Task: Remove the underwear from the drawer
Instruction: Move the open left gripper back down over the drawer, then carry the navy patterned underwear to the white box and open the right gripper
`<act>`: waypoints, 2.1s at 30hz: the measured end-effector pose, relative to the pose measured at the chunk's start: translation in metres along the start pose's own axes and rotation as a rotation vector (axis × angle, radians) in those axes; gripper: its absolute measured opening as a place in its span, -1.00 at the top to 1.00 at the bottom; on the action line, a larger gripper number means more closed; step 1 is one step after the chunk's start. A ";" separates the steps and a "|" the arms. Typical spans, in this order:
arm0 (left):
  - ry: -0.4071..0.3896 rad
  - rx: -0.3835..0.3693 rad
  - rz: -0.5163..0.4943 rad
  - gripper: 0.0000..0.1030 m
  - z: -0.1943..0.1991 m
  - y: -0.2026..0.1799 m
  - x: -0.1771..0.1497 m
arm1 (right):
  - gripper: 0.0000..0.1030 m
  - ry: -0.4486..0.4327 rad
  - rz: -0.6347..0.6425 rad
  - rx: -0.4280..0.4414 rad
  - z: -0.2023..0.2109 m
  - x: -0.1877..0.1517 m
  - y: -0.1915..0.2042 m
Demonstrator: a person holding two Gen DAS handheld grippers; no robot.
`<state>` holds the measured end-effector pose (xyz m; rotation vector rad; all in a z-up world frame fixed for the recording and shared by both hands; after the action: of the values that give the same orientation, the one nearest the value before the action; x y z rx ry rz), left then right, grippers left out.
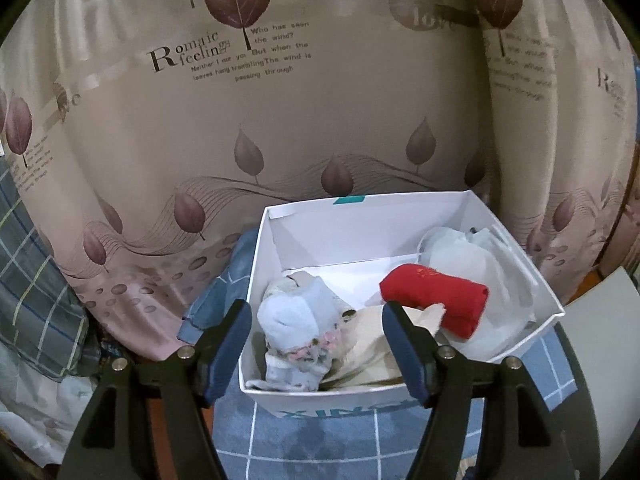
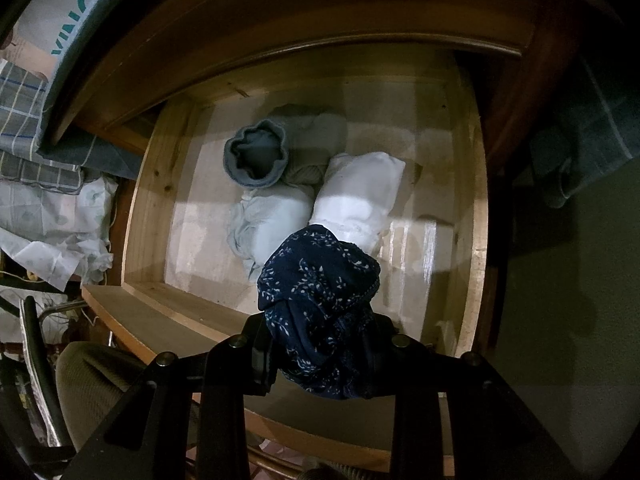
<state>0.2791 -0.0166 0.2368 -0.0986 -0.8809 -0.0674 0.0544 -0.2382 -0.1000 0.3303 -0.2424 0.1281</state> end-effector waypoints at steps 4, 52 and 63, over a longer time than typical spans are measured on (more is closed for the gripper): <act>-0.011 -0.004 -0.014 -0.35 0.015 0.002 -0.009 | 0.43 0.000 0.000 -0.002 0.000 0.000 -0.001; 0.228 0.069 0.229 -0.35 -0.025 0.069 -0.271 | 0.41 -0.098 0.010 -0.109 0.028 0.013 0.004; 0.223 0.079 0.210 -0.35 -0.024 0.067 -0.272 | 0.41 -0.239 0.102 -0.161 0.113 0.048 0.031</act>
<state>0.1314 0.0521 0.0081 -0.1071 -0.6454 0.1504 0.0712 -0.2434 0.0251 0.1727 -0.5033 0.1690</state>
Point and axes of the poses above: each gripper's, at about its wrist camera, not at the fingertips, and z roughly against the way its jaws point, y to its left, x to its top, the point moved 7 cm from there along -z, roughly the way its jaws point, and after that the axes turned 11 degrees about z, right-handed, at the moved point
